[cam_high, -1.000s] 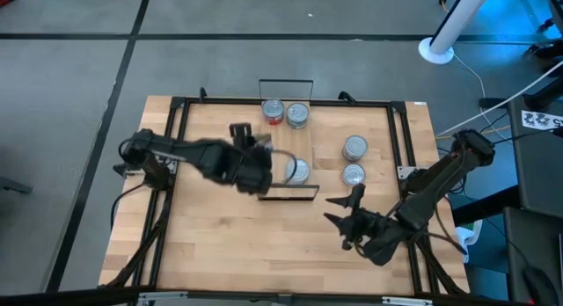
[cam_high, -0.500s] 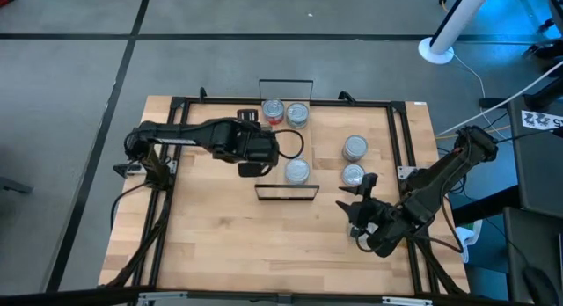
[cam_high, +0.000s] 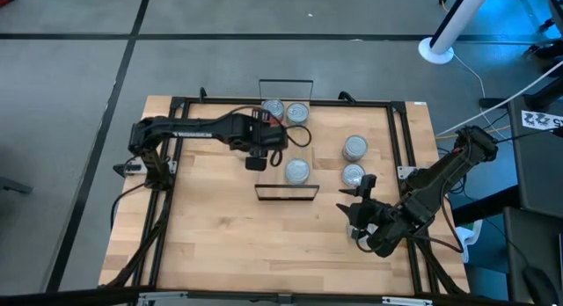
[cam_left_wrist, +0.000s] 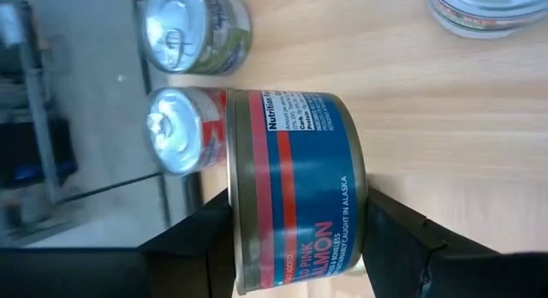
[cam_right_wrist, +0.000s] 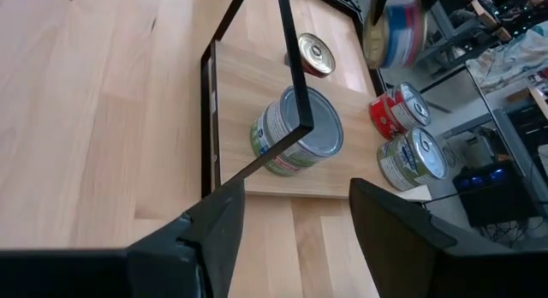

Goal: Stack canned seafood by type on shelf
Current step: Put the blue-pink tuna can on the shelf

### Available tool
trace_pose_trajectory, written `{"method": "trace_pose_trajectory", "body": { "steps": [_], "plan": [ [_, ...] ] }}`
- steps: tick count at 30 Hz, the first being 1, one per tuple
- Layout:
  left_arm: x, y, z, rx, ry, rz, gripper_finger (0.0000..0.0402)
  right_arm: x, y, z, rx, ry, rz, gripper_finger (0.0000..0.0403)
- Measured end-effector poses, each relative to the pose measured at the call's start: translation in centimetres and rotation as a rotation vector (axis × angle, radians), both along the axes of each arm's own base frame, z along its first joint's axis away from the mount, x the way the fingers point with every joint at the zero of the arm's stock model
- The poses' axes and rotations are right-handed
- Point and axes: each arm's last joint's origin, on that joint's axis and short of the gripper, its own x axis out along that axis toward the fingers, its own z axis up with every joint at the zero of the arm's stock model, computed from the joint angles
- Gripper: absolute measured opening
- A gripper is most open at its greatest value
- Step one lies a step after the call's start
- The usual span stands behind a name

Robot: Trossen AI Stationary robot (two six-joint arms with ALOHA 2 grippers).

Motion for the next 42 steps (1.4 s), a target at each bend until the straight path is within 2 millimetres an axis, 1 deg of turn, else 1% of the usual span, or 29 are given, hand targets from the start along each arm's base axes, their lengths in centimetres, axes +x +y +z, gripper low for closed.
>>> {"method": "trace_pose_trajectory", "body": {
  "steps": [6, 8, 11, 13, 15, 16, 20, 23, 25, 28, 31, 33, 35, 38, 42],
  "plan": [
    [0.1, 1.4, -1.8, 0.001, 0.018, -0.020, 0.0185, 0.0, 0.0, 0.0, 0.012, -0.008, -0.010, 0.0214],
    [0.1, 1.6, -2.7, 0.007, 0.025, -0.032, 0.0185, 0.0, 0.0, 0.0, 0.013, -0.008, -0.010, 0.0214],
    [-0.4, 1.7, -4.0, 0.002, 0.093, -0.046, 0.0185, 0.0, 0.0, 0.0, 0.013, -0.007, -0.010, 0.0214],
    [-0.7, 1.7, -4.4, 0.001, 0.114, -0.051, 0.0185, 0.0, 0.0, 0.0, 0.018, -0.002, -0.007, 0.0214],
    [-1.6, 1.9, -4.7, -0.009, 0.151, -0.043, 0.0185, 0.0, 0.0, -0.1, 0.030, 0.010, 0.000, 0.0214],
    [-2.1, 2.0, -4.5, -0.012, 0.145, -0.029, 0.0185, 0.0, 0.1, -0.1, 0.031, 0.011, 0.001, 0.0214],
    [-4.5, 2.9, -2.9, 0.001, 0.064, 0.023, 0.0185, 0.0, 0.1, -0.1, 0.043, 0.004, -0.008, 0.0214],
    [-6.4, 3.4, -2.3, -0.003, -0.028, 0.063, 0.0185, 0.0, 0.0, 0.0, 0.060, -0.016, -0.030, 0.0214],
    [-7.6, 3.6, -2.4, -0.030, -0.117, 0.070, 0.0185, 0.0, 0.0, 0.0, 0.076, -0.025, -0.043, 0.0214],
    [-8.8, 3.8, -3.7, -0.040, -0.245, 0.038, 0.0185, 0.0, 0.0, 0.0, 0.090, -0.044, -0.063, 0.0214],
    [-9.0, 3.4, -4.9, 0.002, -0.345, -0.031, 0.0185, 0.0, 0.0, 0.0, 0.094, -0.071, -0.086, 0.0214],
    [-8.6, 3.1, -5.1, 0.044, -0.412, -0.119, 0.0185, 0.0, 0.0, 0.1, 0.101, -0.089, -0.102, 0.0214],
    [-8.4, 2.7, -5.7, 0.085, -0.393, -0.208, 0.0185, 0.1, -0.1, 0.1, 0.109, -0.112, -0.119, 0.0214],
    [-8.3, 2.3, -7.2, 0.106, -0.338, -0.286, 0.0185, 0.1, -0.1, 0.2, 0.131, -0.151, -0.152, 0.0214],
    [-8.1, 1.9, -8.0, 0.164, -0.340, -0.370, 0.0193, 0.1, -0.1, 0.2, 0.161, -0.176, -0.178, 0.0214]
  ]
}}
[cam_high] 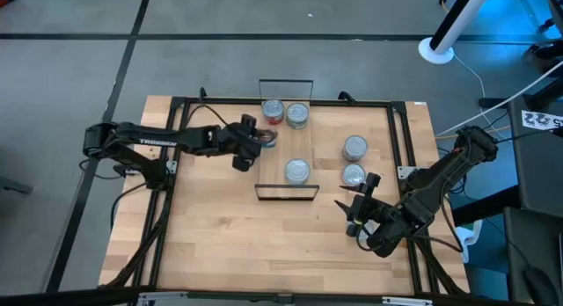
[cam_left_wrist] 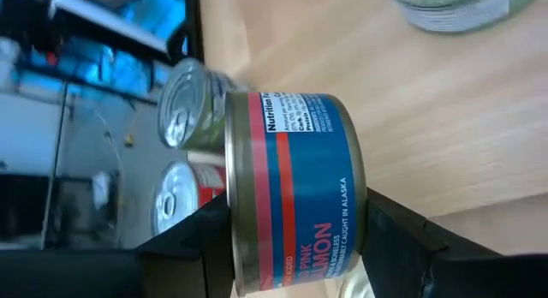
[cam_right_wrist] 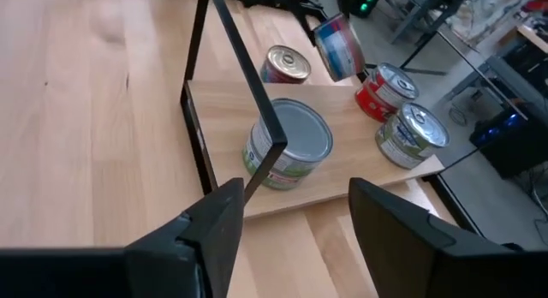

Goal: Stack canned seafood by type on shelf
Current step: Put the blue-pink tuna can on the shelf

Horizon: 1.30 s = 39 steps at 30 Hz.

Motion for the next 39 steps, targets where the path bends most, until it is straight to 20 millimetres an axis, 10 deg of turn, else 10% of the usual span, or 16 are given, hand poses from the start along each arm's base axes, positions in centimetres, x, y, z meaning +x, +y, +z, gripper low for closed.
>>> {"method": "trace_pose_trajectory", "body": {
  "steps": [21, 39],
  "plan": [
    [0.8, -0.1, -5.6, 0.243, 0.190, -0.229, 0.0202, 0.3, 0.1, 0.3, 0.028, -0.076, -0.036, 0.0214],
    [0.9, 0.2, -6.0, 0.167, 0.122, -0.106, 0.0254, 0.3, 0.1, 0.2, 0.028, -0.066, -0.028, 0.0214]
  ]
}}
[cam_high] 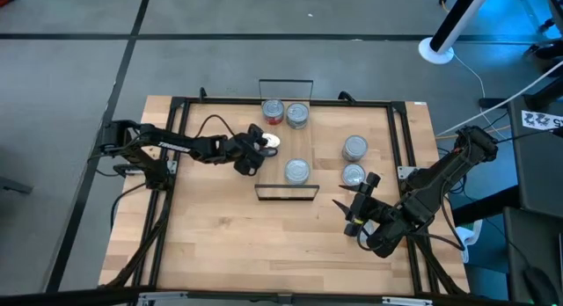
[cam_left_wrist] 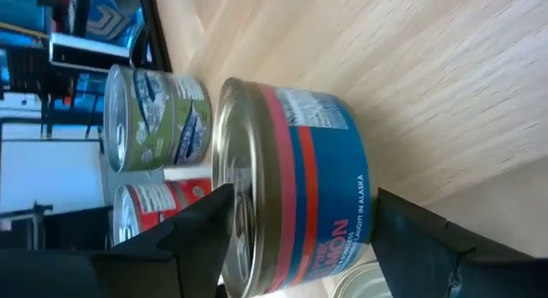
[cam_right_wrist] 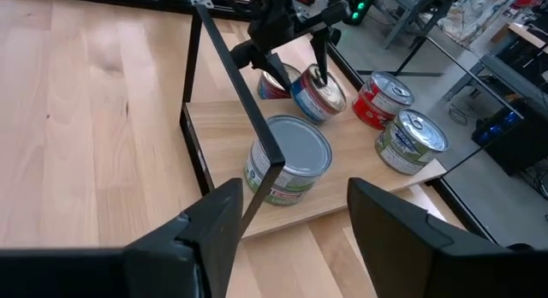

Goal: Stack canned seafood by type on shelf
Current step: Put the blue-pink tuna can on the shelf, then stack the blue and pink tuna can on top of the other blue and pink tuna can on the shelf

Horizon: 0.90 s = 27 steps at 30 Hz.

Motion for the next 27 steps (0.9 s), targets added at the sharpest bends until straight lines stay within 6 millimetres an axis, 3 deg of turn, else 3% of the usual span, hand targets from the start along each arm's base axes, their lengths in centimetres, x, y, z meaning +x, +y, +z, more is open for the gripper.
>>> {"method": "trace_pose_trajectory", "body": {
  "steps": [20, 27],
  "plan": [
    [0.23, 0.45, 0.32, -0.167, -0.131, 0.035, 0.0265, -0.01, 0.00, -0.01, -0.001, 0.003, 0.002, 0.0214],
    [0.45, -0.05, 0.38, -0.307, -0.175, -0.024, 0.0265, -0.02, 0.00, -0.03, 0.002, 0.009, 0.005, 0.0214]
  ]
}}
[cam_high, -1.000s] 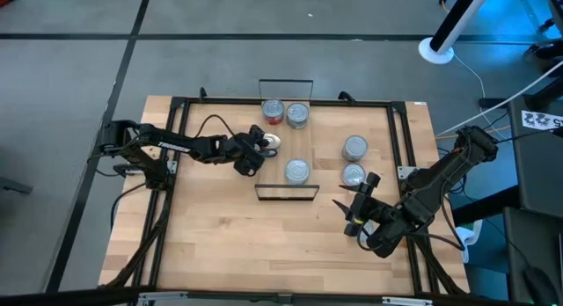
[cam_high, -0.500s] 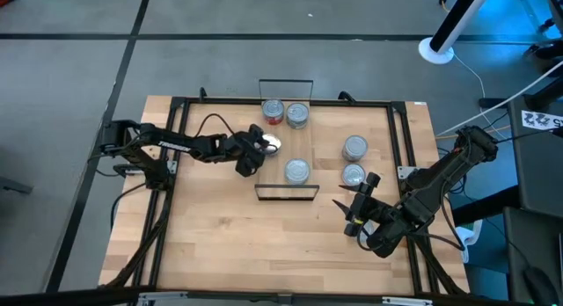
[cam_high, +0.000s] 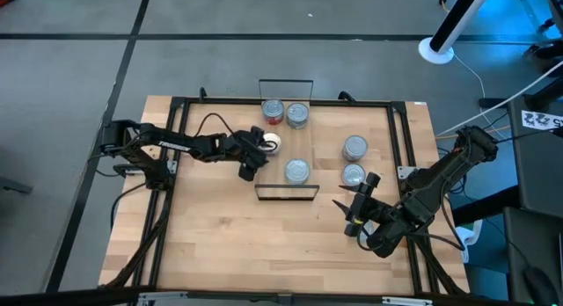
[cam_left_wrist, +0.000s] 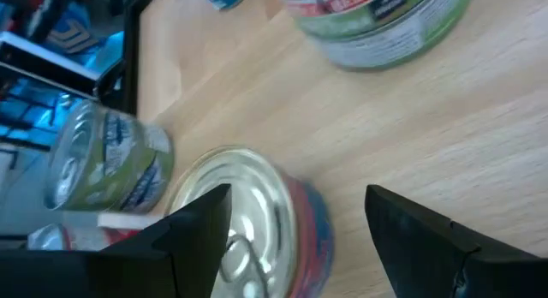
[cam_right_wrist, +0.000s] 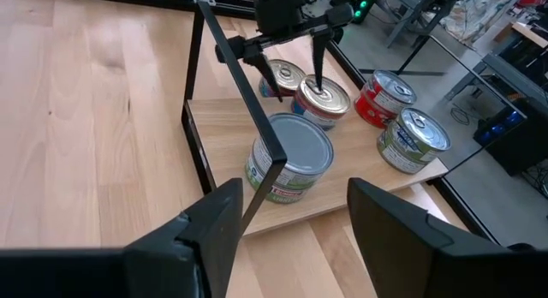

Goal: Stack canned seafood by type on shelf
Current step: Stack the blue and pink tuna can on top of the other blue and pink tuna can on the shelf

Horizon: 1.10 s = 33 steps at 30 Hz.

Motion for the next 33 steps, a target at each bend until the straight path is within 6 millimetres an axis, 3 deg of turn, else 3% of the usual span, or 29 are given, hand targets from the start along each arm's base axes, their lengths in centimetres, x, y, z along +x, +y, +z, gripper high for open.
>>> {"method": "trace_pose_trajectory", "body": {
  "steps": [5, 10, 18, 26, 33],
  "plan": [
    [-0.1, 0.0, 0.4, -0.024, -0.024, 0.021, 0.0265, 0.0, 0.0, 0.0, 0.000, 0.000, 0.000, 0.0214],
    [-0.7, 0.0, 2.0, -0.002, -0.069, 0.061, 0.0265, 0.0, 0.0, 0.0, -0.002, 0.002, 0.001, 0.0214],
    [-3.9, -0.5, 4.3, -0.060, -0.007, 0.188, 0.0265, 0.0, 0.0, 0.0, -0.004, 0.002, 0.001, 0.0214],
    [-6.4, -1.2, 3.7, -0.244, 0.140, 0.359, 0.0265, 0.0, 0.0, 0.0, -0.015, 0.009, 0.009, 0.0214],
    [-7.6, -1.5, 1.7, -0.217, 0.253, 0.335, 0.0256, 0.0, 0.0, 0.0, -0.024, 0.014, 0.015, 0.0214]
  ]
}}
